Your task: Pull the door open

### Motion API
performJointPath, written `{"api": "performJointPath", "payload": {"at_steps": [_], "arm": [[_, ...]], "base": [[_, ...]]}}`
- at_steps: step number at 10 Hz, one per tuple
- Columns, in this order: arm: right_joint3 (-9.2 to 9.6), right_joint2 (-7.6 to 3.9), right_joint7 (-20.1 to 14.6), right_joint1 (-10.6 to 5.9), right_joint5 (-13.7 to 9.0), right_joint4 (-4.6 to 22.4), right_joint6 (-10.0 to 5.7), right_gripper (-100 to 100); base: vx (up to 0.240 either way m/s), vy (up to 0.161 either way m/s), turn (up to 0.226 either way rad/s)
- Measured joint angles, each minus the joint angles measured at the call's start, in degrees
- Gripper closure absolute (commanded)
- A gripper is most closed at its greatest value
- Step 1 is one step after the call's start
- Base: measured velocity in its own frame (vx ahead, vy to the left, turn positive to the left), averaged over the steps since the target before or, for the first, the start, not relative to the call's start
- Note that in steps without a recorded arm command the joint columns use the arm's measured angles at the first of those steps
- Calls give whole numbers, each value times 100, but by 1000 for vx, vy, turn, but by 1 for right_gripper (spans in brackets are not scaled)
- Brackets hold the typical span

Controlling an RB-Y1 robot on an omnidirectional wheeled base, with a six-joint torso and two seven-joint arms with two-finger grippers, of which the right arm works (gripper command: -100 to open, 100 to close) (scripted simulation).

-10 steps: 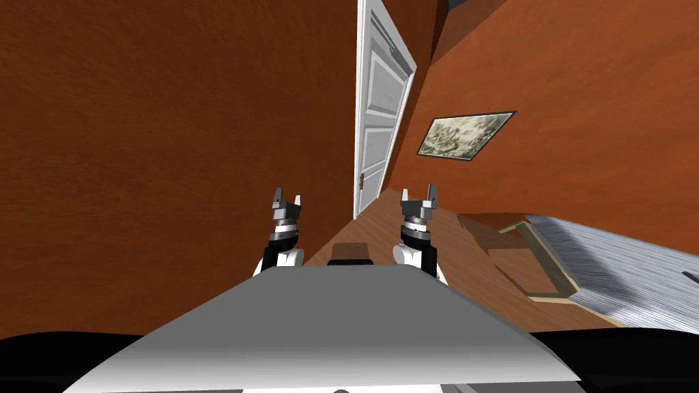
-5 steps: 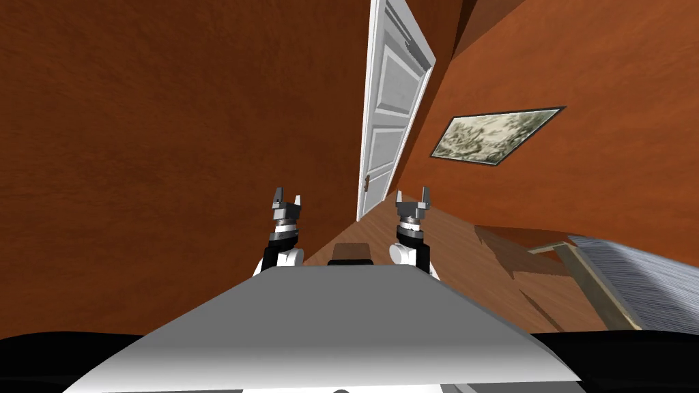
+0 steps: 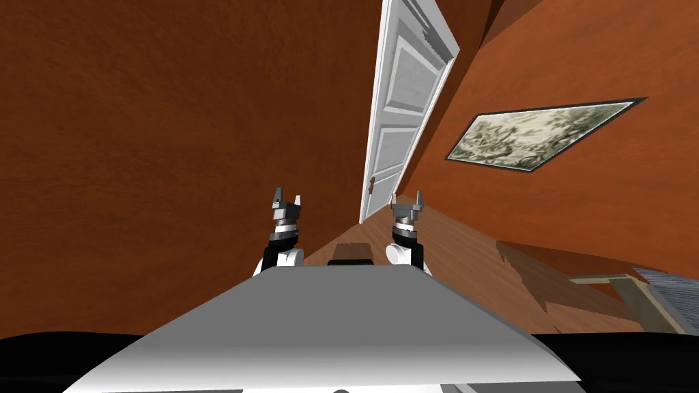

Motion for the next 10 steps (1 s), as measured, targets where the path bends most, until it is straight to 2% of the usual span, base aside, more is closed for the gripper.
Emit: {"api": "performJointPath", "payload": {"at_steps": [6, 10], "arm": [[428, -228, -470, -228, -768, 629, -319, -100], [715, -397, -826, -438, -1325, 1135, -566, -100]], "base": [[51, -122, 214], [44, -117, 210]]}}
